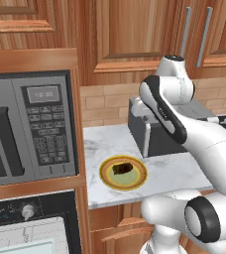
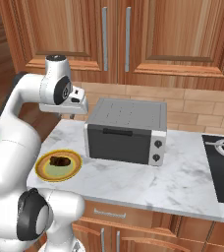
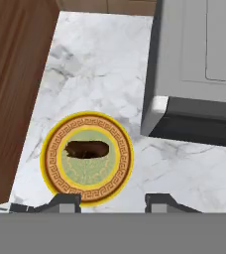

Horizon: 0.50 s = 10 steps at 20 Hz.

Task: Place the sweet potato on the bottom rack of the oven.

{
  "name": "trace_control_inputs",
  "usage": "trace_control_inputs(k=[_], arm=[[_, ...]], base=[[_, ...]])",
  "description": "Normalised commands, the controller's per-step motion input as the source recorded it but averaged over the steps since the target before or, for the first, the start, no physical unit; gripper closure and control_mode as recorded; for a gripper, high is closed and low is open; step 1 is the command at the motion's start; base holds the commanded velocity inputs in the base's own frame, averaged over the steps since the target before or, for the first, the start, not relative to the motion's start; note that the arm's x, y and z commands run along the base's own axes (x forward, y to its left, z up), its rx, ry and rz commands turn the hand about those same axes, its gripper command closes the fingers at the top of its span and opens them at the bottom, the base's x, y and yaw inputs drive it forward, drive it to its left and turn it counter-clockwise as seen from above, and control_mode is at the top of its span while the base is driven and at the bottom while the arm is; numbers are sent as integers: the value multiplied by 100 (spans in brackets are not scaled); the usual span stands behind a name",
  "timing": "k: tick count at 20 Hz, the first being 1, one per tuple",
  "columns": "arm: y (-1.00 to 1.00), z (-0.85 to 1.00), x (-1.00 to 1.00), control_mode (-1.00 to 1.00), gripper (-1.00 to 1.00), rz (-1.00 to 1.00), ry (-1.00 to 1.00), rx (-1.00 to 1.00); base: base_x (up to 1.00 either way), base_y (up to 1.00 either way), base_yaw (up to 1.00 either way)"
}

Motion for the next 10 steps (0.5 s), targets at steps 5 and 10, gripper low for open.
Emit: trace_control_inputs(k=[5, 10], arm=[[55, -21, -4, -100, -100, 19, 1, -1], [24, -85, -10, -100, -100, 45, 2, -11]], base=[[0, 0, 0], [0, 0, 0]])
